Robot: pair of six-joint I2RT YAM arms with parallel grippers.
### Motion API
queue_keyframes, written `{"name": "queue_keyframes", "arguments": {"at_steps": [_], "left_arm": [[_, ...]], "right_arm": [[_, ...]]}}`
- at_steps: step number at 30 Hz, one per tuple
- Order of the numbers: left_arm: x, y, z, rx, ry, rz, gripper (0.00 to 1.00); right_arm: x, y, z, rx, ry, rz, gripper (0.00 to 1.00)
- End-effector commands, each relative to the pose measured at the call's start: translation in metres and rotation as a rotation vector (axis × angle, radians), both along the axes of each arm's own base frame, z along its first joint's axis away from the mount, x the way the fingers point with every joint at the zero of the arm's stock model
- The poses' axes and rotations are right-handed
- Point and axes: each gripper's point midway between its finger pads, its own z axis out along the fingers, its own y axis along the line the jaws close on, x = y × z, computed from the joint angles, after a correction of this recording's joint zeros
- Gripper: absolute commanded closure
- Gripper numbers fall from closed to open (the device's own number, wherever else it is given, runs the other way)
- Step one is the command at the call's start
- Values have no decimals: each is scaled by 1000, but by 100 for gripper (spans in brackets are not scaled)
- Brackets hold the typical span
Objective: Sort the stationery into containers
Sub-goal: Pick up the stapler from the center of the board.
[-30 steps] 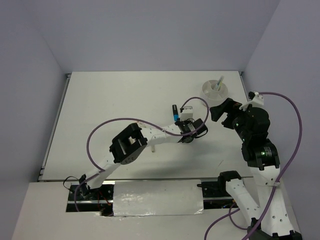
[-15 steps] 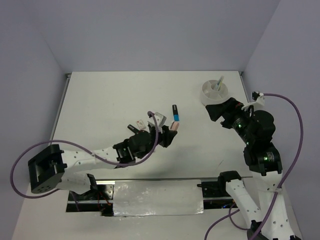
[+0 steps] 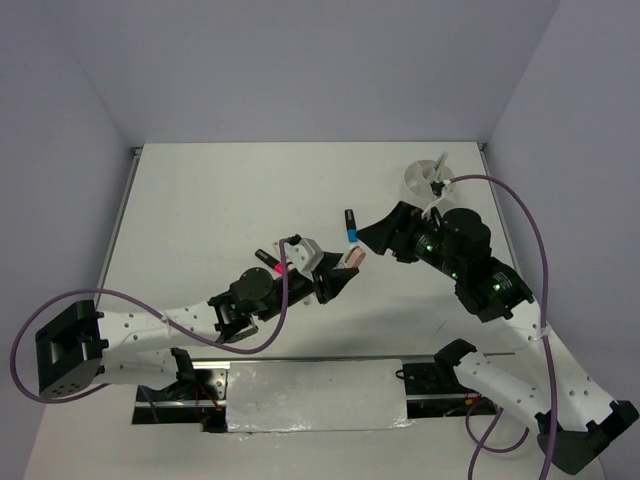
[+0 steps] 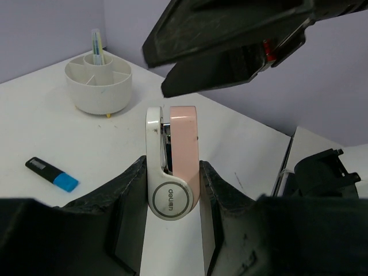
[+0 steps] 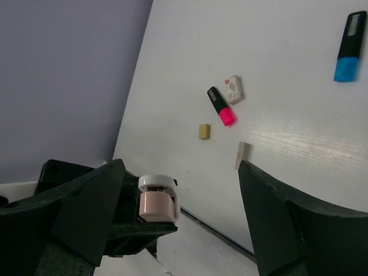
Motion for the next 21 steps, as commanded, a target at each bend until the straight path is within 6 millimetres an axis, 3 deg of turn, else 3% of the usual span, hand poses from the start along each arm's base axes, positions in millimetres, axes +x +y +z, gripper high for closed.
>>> {"name": "queue_keyframes", "arguments": {"at_steps": [1, 17, 21], "left_arm": [[-4, 1, 44, -75, -102, -7, 100], [5, -1, 39, -16, -114, 30, 100], [6, -2, 42, -18, -116, 32, 96]], "right_arm": [[5, 9, 3, 27, -25, -20, 14], [-12, 44, -4, 43, -16, 122, 39], [-16, 49, -7, 46, -13, 144, 55]]}}
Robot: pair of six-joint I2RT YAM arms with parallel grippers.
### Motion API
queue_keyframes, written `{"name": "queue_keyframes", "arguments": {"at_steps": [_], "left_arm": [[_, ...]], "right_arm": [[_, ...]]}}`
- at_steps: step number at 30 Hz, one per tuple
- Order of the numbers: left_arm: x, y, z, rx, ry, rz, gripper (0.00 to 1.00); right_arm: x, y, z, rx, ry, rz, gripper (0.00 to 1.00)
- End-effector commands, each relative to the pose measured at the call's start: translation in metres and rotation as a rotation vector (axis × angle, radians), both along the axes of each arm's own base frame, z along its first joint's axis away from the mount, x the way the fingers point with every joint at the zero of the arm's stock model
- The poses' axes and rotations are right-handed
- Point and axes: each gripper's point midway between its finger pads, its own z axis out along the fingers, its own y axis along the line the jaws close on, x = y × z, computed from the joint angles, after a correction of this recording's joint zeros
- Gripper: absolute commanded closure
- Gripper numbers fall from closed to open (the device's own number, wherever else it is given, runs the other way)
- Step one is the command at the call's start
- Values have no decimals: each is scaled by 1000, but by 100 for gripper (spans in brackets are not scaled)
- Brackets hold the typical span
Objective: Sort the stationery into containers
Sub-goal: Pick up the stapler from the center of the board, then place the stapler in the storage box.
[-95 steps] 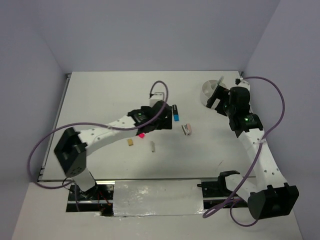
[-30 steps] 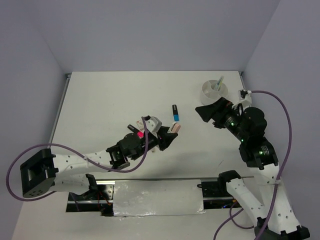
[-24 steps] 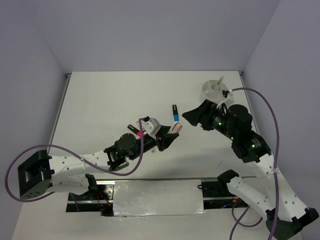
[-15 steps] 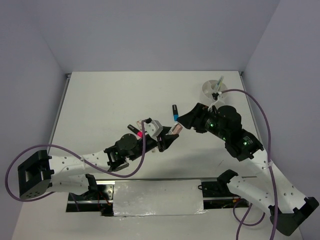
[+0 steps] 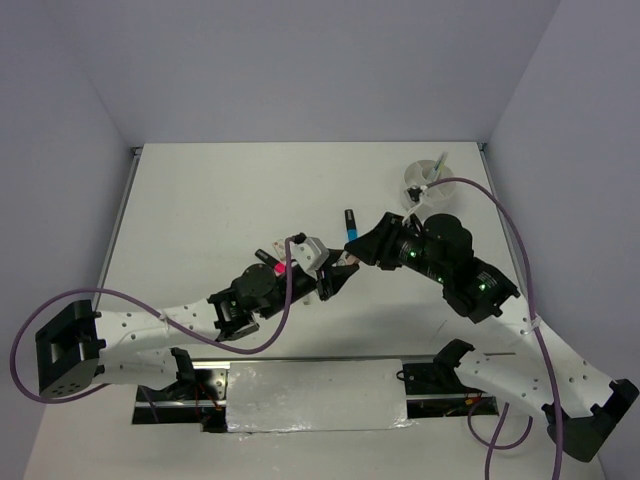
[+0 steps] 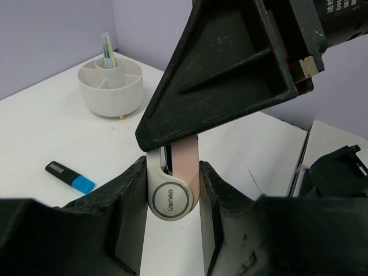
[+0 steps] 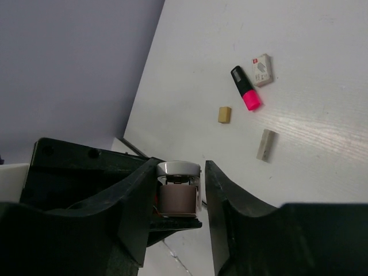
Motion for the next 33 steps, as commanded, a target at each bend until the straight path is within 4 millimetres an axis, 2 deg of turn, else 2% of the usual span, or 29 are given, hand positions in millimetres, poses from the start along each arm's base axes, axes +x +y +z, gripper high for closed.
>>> {"name": "queue_keyframes", "arguments": {"at_steps": [1, 2, 3, 4, 5, 8, 9, 10, 11, 12, 13, 14, 15, 16, 17, 18, 19, 20, 21, 22, 23, 24, 25, 26, 28, 29, 30, 32, 33], "left_arm": [[2, -1, 37, -75, -64, 10, 94], [3, -1, 36, -73, -64, 12, 92], [1, -2, 37, -72, -67, 3, 87], [0, -2, 36, -68, -67, -3, 83], [0, -3, 36, -69, -66, -5, 78], [2, -1, 34, -73, -42, 13, 37], [11, 5, 33, -74, -22, 74, 3], [17, 9, 29, -56, 10, 118, 1], [23, 13, 27, -54, 46, 159, 1], [33, 25, 22, -44, 80, 250, 1], [37, 33, 6, 20, 130, 301, 1], [41, 39, 6, 8, 184, 353, 1], [45, 49, -1, 33, 218, 408, 1], [50, 66, -3, 39, 246, 499, 1], [48, 79, -17, 88, 305, 548, 1], [49, 92, -22, 101, 324, 607, 1], [46, 102, -15, 79, 346, 621, 1], [39, 115, -29, 135, 391, 642, 1], [36, 120, -30, 141, 409, 641, 1], [30, 124, -20, 107, 438, 618, 1], [23, 131, -29, 164, 460, 608, 1], [14, 130, -21, 154, 484, 554, 1], [8, 131, -21, 174, 499, 526, 1], [-1, 137, -29, 236, 520, 507, 1], [-15, 139, -27, 264, 558, 445, 1], [-23, 147, -37, 319, 582, 438, 1], [-29, 152, -37, 322, 594, 424, 1], [-41, 159, -46, 350, 631, 393, 1], [-48, 169, -54, 373, 641, 387, 1]], "right_arm": [[0, 7, 9, 37, -40, 20, 56], [0, 8, 9, 38, -43, 23, 56], [0, 8, 10, 41, -48, 25, 63], [1, 9, 13, 46, -57, 27, 85], [2, 9, 13, 49, -57, 20, 97], [5, 11, 16, 55, -74, 18, 100], [9, 9, 21, 53, -86, 0, 100], [13, 6, 18, 20, -87, -13, 100], [19, 1, 29, 12, -111, -51, 100], [29, -12, 26, -33, -103, -132, 100], [36, -20, 28, -72, -125, -170, 100], [51, -33, 27, -110, -128, -232, 100], [61, -44, 39, -128, -148, -277, 100], [68, -54, 37, -176, -158, -289, 100], [89, -76, 33, -204, -144, -354, 100], [100, -86, 40, -213, -181, -369, 100], [110, -88, 37, -212, -191, -342, 100], [126, -113, 36, -227, -205, -399, 100], [139, -123, 40, -240, -240, -419, 100], [158, -128, 36, -256, -221, -417, 100], [173, -147, 35, -277, -216, -458, 100], [195, -154, 16, -329, -174, -453, 100], [207, -161, 12, -356, -167, -458, 100], [221, -172, 30, -377, -203, -493, 100], [252, -202, 25, -464, -188, -583, 100], [260, -225, 25, -492, -181, -641, 100], [273, -233, 12, -521, -157, -661, 99], [287, -250, 19, -574, -178, -734, 98], [294, -252, 9, -586, -153, -739, 98]]}}
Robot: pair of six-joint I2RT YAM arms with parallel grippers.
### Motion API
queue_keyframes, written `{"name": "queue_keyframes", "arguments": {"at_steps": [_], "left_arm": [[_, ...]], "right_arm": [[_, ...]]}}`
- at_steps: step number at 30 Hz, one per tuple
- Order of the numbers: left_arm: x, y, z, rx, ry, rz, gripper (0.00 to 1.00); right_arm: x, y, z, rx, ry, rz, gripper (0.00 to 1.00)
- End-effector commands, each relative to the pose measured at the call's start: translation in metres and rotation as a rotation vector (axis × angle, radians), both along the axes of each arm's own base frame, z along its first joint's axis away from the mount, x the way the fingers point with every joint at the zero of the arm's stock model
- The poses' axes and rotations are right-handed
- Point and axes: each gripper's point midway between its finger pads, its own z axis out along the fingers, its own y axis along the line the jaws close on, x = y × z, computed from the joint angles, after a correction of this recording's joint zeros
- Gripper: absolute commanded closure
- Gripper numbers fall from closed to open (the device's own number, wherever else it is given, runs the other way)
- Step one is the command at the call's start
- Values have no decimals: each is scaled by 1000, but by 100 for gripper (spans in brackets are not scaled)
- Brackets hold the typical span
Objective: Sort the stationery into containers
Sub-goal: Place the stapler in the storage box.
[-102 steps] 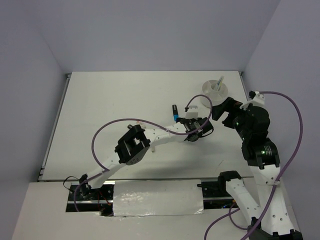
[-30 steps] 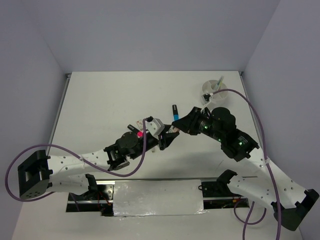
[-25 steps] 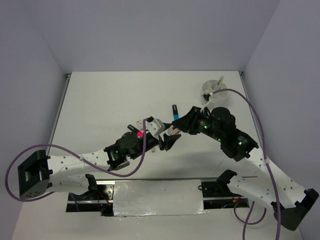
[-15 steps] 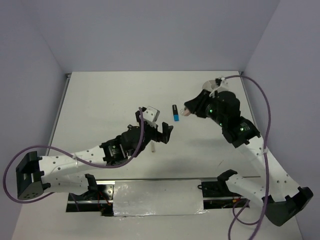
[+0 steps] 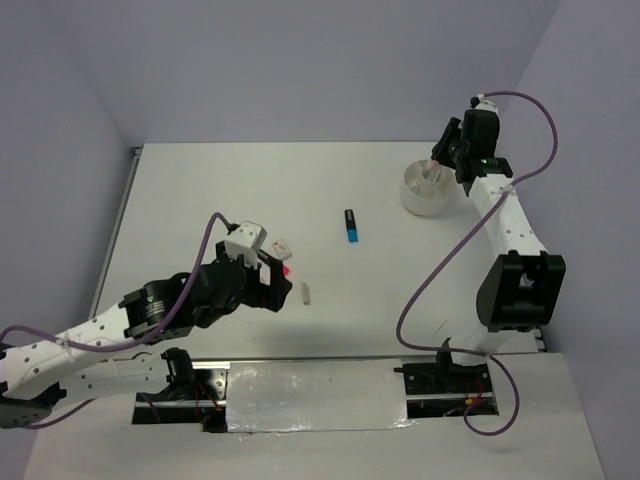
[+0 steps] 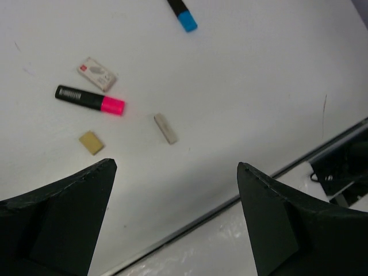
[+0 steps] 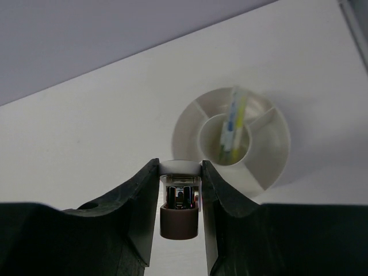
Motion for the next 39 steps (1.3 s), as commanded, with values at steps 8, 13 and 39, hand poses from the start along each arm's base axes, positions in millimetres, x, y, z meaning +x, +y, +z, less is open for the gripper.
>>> {"name": "queue_keyframes", "arguments": {"at_steps": [8, 13, 39], "left_arm": [[-54, 32, -15, -27, 67, -194, 1], [-47, 38, -16, -45, 30, -145, 1], [-46, 37, -5, -120, -4, -208, 1]], "right_arm": [[45, -26, 13, 44, -57, -335, 100], [75, -19, 27, -18, -59, -510, 100], [127, -24, -59, -209, 3, -778, 100]]}}
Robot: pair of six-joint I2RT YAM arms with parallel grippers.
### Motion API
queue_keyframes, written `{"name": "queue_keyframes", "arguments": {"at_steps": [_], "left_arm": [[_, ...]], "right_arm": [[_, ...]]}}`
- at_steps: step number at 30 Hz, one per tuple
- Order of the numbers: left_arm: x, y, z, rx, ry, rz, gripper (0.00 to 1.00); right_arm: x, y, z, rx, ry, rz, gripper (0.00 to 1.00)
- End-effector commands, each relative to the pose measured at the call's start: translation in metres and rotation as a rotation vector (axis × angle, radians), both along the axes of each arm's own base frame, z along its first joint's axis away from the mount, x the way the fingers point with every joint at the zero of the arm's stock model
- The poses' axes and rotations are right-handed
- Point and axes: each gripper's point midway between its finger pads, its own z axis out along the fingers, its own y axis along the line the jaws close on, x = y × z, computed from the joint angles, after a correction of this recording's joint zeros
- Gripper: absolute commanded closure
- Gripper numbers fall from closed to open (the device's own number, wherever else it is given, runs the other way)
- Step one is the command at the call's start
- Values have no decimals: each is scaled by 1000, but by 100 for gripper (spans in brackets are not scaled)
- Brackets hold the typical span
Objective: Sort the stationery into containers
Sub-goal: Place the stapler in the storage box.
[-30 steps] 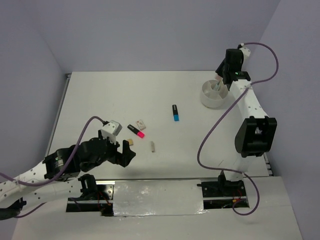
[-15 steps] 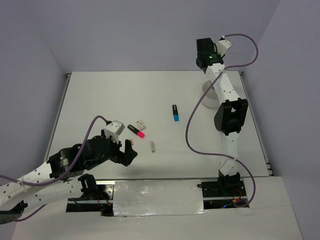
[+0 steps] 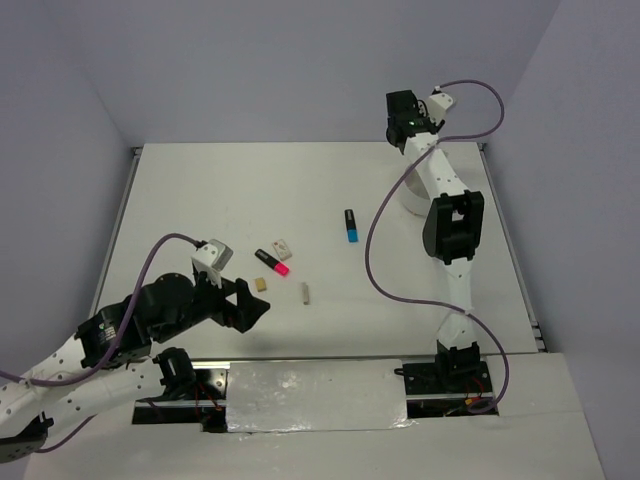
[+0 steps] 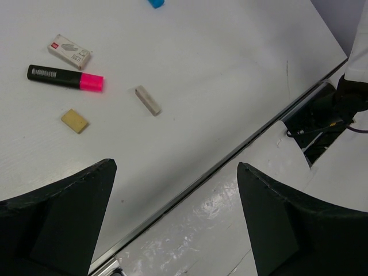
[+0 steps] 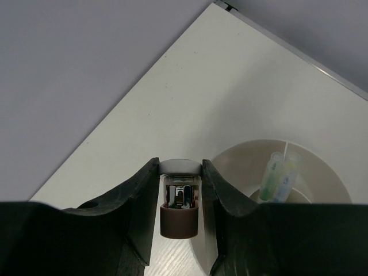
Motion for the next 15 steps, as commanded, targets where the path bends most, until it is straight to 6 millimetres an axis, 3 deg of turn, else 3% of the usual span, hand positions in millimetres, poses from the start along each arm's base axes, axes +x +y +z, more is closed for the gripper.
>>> {"name": "queue_keyframes", "arguments": {"at_steps": [1, 15], "left_arm": [[0, -6, 10, -36, -39, -39, 1], [3, -4, 15, -61, -53, -40, 1]], "right_arm": [[6, -14, 16, -45, -75, -65, 100], [-11, -43, -5, -66, 7, -122, 100]]}}
